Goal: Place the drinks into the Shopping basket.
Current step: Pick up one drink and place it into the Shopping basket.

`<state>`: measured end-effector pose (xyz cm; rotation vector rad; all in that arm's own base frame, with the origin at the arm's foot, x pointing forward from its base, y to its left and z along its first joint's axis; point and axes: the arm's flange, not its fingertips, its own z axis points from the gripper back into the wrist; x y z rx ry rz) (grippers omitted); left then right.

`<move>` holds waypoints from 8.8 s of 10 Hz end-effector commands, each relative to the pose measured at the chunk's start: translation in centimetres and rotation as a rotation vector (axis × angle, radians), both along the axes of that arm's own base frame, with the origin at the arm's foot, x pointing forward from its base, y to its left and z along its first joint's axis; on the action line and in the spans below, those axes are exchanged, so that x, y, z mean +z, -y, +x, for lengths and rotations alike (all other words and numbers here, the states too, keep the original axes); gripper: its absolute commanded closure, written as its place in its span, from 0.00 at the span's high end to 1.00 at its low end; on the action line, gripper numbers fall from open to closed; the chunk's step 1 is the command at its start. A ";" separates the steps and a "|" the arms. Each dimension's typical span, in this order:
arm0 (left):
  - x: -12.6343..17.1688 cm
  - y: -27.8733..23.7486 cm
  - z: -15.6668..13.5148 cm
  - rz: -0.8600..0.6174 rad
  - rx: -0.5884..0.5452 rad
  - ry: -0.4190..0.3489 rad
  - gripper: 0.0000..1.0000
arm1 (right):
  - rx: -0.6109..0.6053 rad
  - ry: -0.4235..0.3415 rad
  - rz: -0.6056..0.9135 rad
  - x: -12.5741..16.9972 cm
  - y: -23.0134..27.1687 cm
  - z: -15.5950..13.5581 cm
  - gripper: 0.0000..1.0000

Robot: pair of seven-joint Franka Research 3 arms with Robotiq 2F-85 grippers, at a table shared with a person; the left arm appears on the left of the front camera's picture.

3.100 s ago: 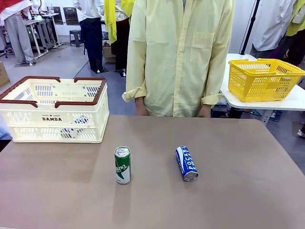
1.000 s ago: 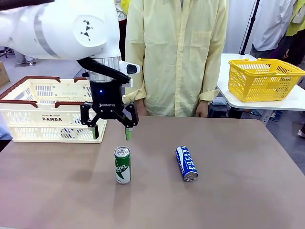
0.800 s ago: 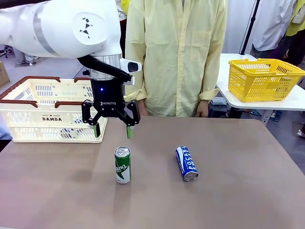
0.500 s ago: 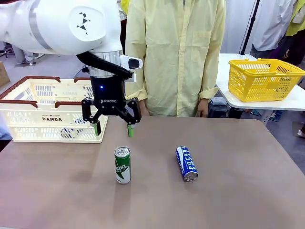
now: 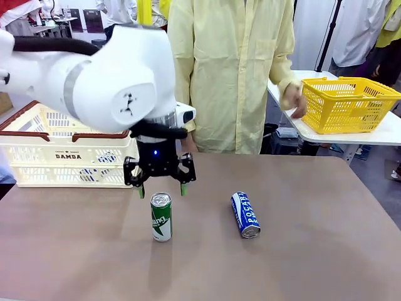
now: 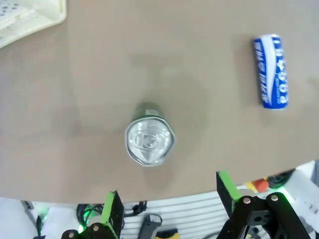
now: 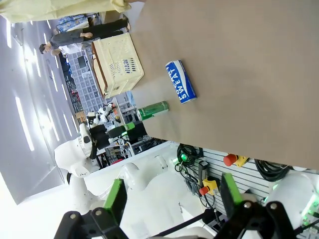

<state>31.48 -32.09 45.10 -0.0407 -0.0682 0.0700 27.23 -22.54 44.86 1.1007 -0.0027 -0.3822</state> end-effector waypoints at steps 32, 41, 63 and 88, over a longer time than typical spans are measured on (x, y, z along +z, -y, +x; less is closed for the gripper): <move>5.5 -5.4 3.2 0.055 -0.169 0.007 0.00 | 0.001 -0.006 0.001 0.2 -0.1 -0.2 1.00; 5.4 -6.2 3.3 -0.022 -0.215 -0.010 1.00 | 0.001 -0.006 0.001 0.2 -0.1 -0.2 1.00; 2.5 -0.6 1.8 0.007 -0.063 0.019 1.00 | 0.001 -0.006 0.001 0.2 -0.1 -0.2 1.00; -9.0 -0.3 2.8 0.086 -0.080 0.022 0.00 | 0.001 -0.006 0.001 0.2 -0.1 -0.2 1.00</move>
